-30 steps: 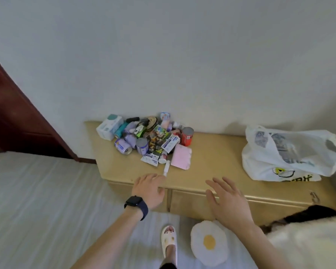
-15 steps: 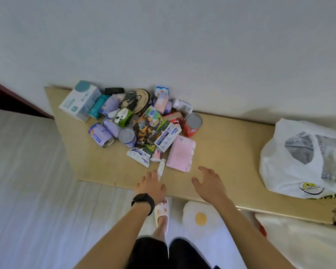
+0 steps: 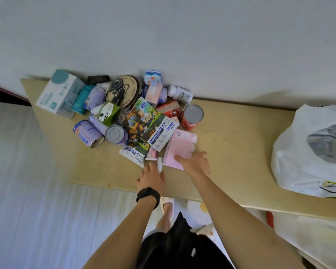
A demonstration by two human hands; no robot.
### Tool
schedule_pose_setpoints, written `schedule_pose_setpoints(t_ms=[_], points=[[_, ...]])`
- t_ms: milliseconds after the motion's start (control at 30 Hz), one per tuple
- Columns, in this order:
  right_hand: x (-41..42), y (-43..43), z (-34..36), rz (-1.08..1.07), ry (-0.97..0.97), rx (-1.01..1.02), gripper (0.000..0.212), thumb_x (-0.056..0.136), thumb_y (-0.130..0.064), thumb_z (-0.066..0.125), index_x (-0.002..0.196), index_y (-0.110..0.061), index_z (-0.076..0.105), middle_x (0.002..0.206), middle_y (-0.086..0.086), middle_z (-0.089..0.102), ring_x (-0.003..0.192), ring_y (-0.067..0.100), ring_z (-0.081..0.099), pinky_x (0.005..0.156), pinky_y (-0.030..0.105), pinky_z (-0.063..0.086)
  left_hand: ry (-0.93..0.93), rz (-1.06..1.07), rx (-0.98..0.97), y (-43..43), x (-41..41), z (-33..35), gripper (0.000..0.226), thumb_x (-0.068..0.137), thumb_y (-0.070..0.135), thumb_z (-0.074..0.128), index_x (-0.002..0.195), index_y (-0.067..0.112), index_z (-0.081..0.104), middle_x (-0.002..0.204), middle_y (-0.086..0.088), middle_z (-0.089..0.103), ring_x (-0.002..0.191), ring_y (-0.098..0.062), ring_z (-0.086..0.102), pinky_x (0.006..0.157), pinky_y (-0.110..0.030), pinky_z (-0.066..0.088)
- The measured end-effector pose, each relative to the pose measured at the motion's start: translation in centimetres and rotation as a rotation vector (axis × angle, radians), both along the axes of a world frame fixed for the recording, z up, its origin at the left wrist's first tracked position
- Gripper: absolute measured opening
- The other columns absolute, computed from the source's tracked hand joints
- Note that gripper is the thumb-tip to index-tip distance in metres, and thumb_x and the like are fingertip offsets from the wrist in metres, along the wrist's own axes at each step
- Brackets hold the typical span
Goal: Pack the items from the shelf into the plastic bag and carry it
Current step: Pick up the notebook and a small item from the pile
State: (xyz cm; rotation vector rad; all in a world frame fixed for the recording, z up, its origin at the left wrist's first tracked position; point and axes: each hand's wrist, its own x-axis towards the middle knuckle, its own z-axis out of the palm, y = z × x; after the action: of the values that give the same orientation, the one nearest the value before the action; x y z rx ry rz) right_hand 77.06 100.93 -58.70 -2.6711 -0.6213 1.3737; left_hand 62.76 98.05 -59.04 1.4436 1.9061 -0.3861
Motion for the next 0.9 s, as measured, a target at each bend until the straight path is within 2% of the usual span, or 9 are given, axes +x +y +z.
schedule_pose_setpoints(t_ms=[67, 133, 233, 300, 367, 533, 633, 700, 900], points=[[0.7, 0.0, -0.5, -0.085, 0.134, 0.05, 0.088, 0.058, -0.057, 0.085, 0.125, -0.011, 0.05, 0.127, 0.008, 0.063, 0.111, 0.029, 0.061, 0.095, 0.042, 0.05, -0.028, 0.026, -0.016, 0.3, 0.1, 0.1, 0.04, 0.098, 0.036, 0.046, 0.132, 0.017, 0.037, 0.14, -0.006, 0.045, 0.129, -0.029, 0.041, 0.096, -0.05, 0.039], [1.7, -0.3, -0.5, -0.18, 0.288, 0.13, 0.057, 0.067, -0.044, 0.086, 0.108, -0.013, 0.061, 0.113, 0.006, 0.07, 0.089, 0.019, 0.066, 0.077, 0.034, 0.055, -0.031, 0.025, -0.023, 0.5, 0.1, 0.2, 0.04, 0.098, 0.036, 0.046, 0.131, 0.017, 0.037, 0.139, -0.007, 0.046, 0.129, -0.03, 0.041, 0.098, -0.051, 0.039], [3.6, -1.7, 0.1, -0.273, 0.443, 0.194, 0.024, 0.082, -0.032, 0.079, 0.091, -0.016, 0.063, 0.091, 0.002, 0.068, 0.068, 0.011, 0.059, 0.057, 0.022, 0.043, -0.033, -0.004, -0.058, 0.8, 0.0, 0.5, 0.041, 0.097, 0.038, 0.047, 0.131, 0.015, 0.039, 0.14, -0.01, 0.046, 0.128, -0.031, 0.043, 0.098, -0.05, 0.04], [5.1, -3.0, 0.6, -0.325, 0.491, 0.204, 0.026, 0.084, -0.031, 0.077, 0.086, -0.012, 0.059, 0.084, 0.004, 0.063, 0.065, 0.016, 0.055, 0.059, 0.022, 0.042, -0.053, -0.04, -0.072, 1.0, -0.1, 0.7, 0.044, 0.097, 0.038, 0.049, 0.133, 0.014, 0.039, 0.139, -0.012, 0.046, 0.126, -0.032, 0.046, 0.099, -0.048, 0.042], [6.7, -4.3, 1.6, -0.391, 0.536, 0.197, 0.028, 0.086, -0.026, 0.076, 0.093, -0.007, 0.056, 0.092, 0.01, 0.066, 0.075, 0.023, 0.061, 0.065, 0.029, 0.049, -0.11, -0.04, -0.077, 1.0, -0.2, 1.0, 0.043, 0.097, 0.036, 0.05, 0.131, 0.012, 0.041, 0.135, -0.014, 0.048, 0.121, -0.033, 0.049, 0.097, -0.046, 0.045], [11.0, -8.9, 5.1, -0.534, 0.575, 0.253, 0.029, 0.088, -0.019, 0.074, 0.101, -0.005, 0.052, 0.103, 0.015, 0.064, 0.088, 0.027, 0.062, 0.072, 0.034, 0.054, -0.259, 0.072, -0.07, 0.4, -0.2, 2.2, 0.031, 0.095, 0.033, 0.055, 0.116, 0.012, 0.047, 0.113, -0.012, 0.057, 0.091, -0.029, 0.056, 0.078, -0.037, 0.047], [13.1, -11.3, 7.9, -0.577, 0.546, 0.304, 0.035, 0.088, -0.017, 0.073, 0.112, -0.005, 0.052, 0.104, 0.013, 0.063, 0.086, 0.026, 0.061, 0.068, 0.033, 0.051, -0.336, 0.092, -0.068, 0.1, 0.8, 3.3, 0.025, 0.096, 0.029, 0.056, 0.114, 0.013, 0.048, 0.108, -0.008, 0.058, 0.094, -0.026, 0.056, 0.077, -0.033, 0.043], [14.2, -12.4, 10.0, -0.593, 0.543, 0.369, 0.037, 0.088, -0.016, 0.073, 0.119, -0.013, 0.053, 0.11, 0.01, 0.068, 0.094, 0.027, 0.066, 0.072, 0.034, 0.052, -0.396, 0.089, -0.065, 0.3, 2.1, 4.2, 0.026, 0.096, 0.029, 0.056, 0.117, 0.015, 0.048, 0.111, -0.006, 0.058, 0.097, -0.024, 0.057, 0.079, -0.032, 0.044], [16.9, -15.6, 15.8, -0.604, 0.542, 0.541, 0.026, 0.092, -0.017, 0.067, 0.118, -0.014, 0.067, 0.106, 0.007, 0.076, 0.094, 0.022, 0.07, 0.081, 0.038, 0.051, -0.653, 0.133, -0.1, 0.9, 8.5, 8.4, 0.029, 0.099, 0.024, 0.054, 0.124, 0.013, 0.046, 0.102, 0.002, 0.059, 0.091, -0.016, 0.059, 0.069, -0.028, 0.046]])
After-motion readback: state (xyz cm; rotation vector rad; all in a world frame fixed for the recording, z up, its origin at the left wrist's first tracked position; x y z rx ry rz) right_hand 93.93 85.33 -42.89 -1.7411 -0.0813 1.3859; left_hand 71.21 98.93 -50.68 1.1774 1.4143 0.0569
